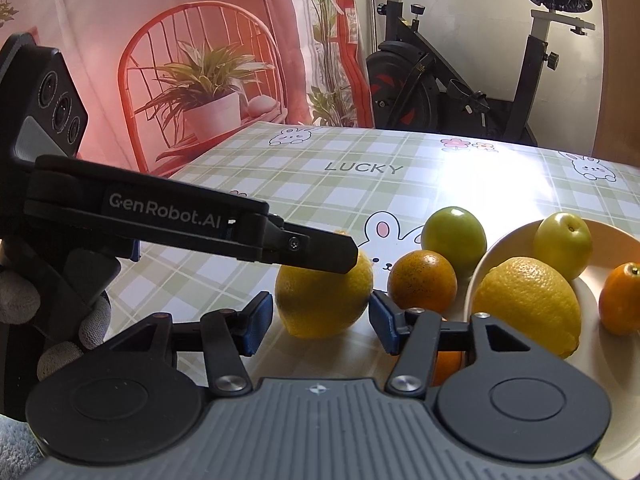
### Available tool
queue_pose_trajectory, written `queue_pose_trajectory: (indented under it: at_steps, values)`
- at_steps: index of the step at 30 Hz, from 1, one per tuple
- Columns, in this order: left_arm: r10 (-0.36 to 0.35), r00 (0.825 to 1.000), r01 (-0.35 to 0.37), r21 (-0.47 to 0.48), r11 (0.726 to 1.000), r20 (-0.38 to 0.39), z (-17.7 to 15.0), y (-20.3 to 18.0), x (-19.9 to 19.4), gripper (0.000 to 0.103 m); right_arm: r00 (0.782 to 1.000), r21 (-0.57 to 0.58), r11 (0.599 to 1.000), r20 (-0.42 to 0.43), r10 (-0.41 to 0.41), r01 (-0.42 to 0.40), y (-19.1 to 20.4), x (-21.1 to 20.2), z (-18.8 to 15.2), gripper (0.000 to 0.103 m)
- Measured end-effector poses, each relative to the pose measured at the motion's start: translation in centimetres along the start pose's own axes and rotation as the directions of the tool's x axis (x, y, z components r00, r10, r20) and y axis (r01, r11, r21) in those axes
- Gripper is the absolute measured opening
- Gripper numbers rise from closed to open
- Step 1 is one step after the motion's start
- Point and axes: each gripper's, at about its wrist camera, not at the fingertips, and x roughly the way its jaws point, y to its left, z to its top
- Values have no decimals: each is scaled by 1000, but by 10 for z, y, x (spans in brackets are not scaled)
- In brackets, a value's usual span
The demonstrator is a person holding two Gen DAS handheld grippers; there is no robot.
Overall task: Organize fruits
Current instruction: 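Grasp a large yellow lemon from the cluster with the left gripper, then carry the lemon over the plate with the left gripper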
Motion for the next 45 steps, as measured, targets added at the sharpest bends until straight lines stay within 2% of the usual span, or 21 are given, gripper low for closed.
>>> queue_pose_trajectory:
  at_steps: [10,12,16,23,28,36,45]
  values:
    - [-3,1000,3,-19,1000,-5,-5,5,-2,51,999,-51,998,13,-36,37,7,9,-1,58]
    - [-9,1000,9,-23,1000,-11,-6,7,-1,55,999,-44,998,14,-35,36,7,9,-2,57]
    - [-22,1000,21,-36,999,-13,-7,9,1,55,999,-32,999,18,-34,34,5,8,-4,57]
    - [8,1000,-8,-15,1000,-5,-12,1,-3,54,999,-28,999,19,-29,30,3,7,-2,58]
    - [27,1000,-28,14,1000,9,-15,-10,-16,54,1000,-11,1000,28,-13,13,5,-1,-7,57]
    - [42,998,-44,62,997,42,-2,-41,-31,54,994,-27,1000,108,-7,10,8,-30,-4,57]
    - [47,999,-48,165,985,10,5,-88,-23,54,981,39,999,190,-35,28,-11,-66,-10,57]
